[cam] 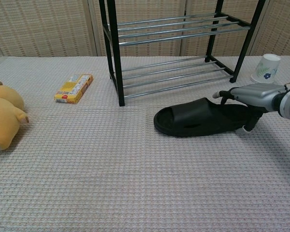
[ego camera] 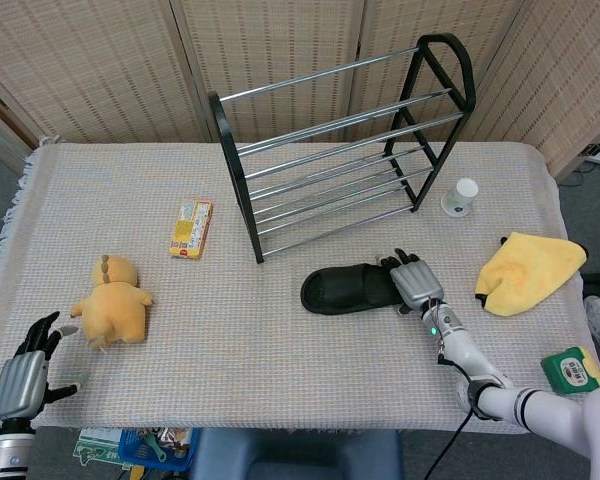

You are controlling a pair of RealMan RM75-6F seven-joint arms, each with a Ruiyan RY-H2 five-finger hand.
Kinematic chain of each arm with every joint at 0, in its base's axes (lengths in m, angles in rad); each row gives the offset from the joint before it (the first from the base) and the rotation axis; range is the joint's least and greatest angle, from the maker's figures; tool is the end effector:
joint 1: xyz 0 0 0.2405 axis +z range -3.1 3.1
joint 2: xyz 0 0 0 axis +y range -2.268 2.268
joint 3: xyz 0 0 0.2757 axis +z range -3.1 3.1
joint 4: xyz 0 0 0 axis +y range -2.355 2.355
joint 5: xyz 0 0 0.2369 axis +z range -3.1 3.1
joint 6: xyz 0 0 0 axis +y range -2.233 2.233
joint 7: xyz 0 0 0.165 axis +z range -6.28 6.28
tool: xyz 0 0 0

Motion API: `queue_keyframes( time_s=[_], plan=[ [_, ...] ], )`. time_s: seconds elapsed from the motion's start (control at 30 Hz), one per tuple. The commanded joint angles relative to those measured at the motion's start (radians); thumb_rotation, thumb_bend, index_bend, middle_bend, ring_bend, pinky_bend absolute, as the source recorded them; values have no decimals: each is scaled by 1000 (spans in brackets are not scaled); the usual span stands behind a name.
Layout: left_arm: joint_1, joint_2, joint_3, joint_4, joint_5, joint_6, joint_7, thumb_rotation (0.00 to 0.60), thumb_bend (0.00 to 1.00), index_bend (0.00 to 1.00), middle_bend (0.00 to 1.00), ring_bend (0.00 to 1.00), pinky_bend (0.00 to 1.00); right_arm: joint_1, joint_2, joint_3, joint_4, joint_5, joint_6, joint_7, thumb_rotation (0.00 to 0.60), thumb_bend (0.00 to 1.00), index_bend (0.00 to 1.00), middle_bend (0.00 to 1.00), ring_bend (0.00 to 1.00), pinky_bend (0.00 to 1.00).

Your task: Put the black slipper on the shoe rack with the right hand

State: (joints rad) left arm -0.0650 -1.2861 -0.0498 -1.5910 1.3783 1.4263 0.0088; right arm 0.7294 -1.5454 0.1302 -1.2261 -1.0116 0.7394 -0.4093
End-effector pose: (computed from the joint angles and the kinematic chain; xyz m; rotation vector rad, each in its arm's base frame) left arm -0.3486 0.1961 0.0825 -1.2621 -1.1239 -0.8928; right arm -0.2532 -0.4070 -0.0508 1.8996 -0.9312 0.5270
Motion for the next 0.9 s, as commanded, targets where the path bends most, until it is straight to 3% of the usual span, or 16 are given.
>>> queue_keyframes(
  time_s=[0.03,0.4,0.57,0.7,0.9],
  plan=[
    [0,1,-1,1,1,2,-2,600,233,271,78,44,239,5,-21,3,29,-11,-10,38,600,278,114,192,10,191],
    [5,11,-3,1,3,8,-8,600,233,271,78,44,239,-31,-71,10,124,-198,93,307,600,453,496,479,273,528],
    [5,12,-2,-1,6,10,-10,600,233,271,78,44,239,-62,-40,3,117,-276,167,423,600,479,532,508,308,577],
    [1,11,0,-7,15,8,-8,600,233,272,78,44,239,-84,-6,18,93,-275,180,515,600,489,538,515,313,586],
    [-2,16,-3,-17,26,15,-2,600,233,272,78,44,239,-83,38,50,49,-218,157,482,600,489,539,515,314,587]
  ],
)
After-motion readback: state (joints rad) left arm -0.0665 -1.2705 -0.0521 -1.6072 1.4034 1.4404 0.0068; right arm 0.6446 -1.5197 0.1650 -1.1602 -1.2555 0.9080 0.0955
